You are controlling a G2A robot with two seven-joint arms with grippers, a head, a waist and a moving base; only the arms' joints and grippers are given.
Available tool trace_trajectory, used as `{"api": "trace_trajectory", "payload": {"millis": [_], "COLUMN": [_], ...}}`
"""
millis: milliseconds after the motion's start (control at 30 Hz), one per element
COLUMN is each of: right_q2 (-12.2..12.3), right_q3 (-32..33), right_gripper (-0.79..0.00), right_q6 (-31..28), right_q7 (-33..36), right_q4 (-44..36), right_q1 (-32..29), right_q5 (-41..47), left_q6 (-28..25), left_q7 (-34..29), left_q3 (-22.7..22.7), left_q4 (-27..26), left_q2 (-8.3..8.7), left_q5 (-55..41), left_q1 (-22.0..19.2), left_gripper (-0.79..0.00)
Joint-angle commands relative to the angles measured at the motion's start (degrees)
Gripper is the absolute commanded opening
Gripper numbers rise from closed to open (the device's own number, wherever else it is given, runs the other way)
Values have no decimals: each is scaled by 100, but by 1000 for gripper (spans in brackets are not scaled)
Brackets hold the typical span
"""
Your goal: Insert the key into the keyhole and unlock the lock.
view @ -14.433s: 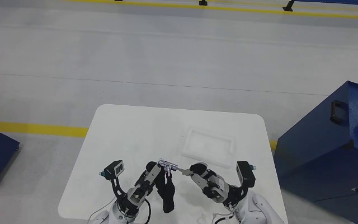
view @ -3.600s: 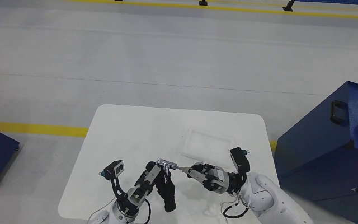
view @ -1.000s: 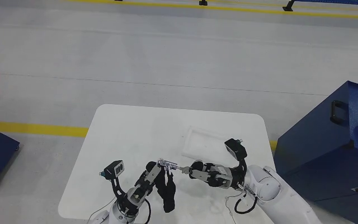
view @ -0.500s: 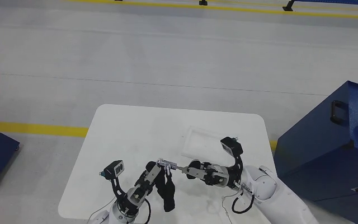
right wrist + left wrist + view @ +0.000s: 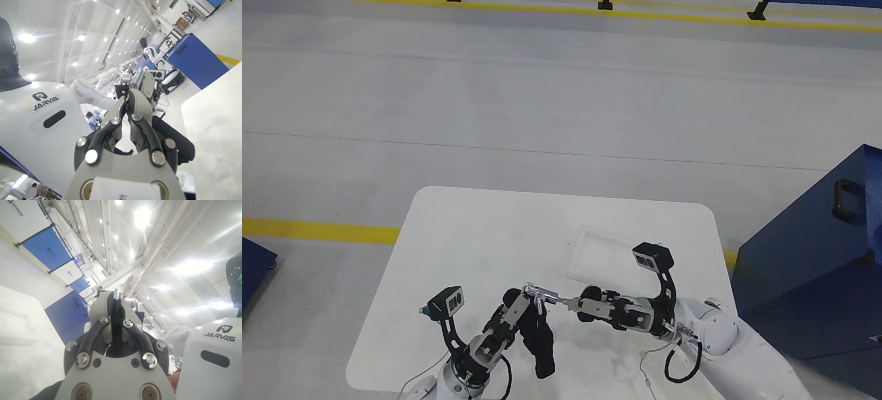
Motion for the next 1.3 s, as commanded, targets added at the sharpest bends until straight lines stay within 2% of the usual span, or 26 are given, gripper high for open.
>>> {"api": "trace_trajectory", "payload": {"millis": [0,300,533,867,1267], "right_q2": [0,0,-22,-94,-174], "right_q3": [4,4,13,-24,-15], "right_gripper": [-785,-785,-785,-785,-785], "right_q6": [3,3,472,694,1223], "right_q7": [5,5,55,315,999], "right_q4": [-1,-1,-216,-229,-198], "right_q1": [-1,-1,-54,-129,-190], "right_q5": [12,12,-67,614,1665], "left_q6": [0,0,0,0,0], "left_q7": [0,0,0,0,0], "left_q3": [0,0,0,0,0], "left_q4": [0,0,0,0,0], "left_q2": [0,0,0,0,0], "left_q5": [0,0,0,0,0], "left_q1": [0,0,0,0,0], "left_gripper": [-785,-785,-785,-785,-785]}}
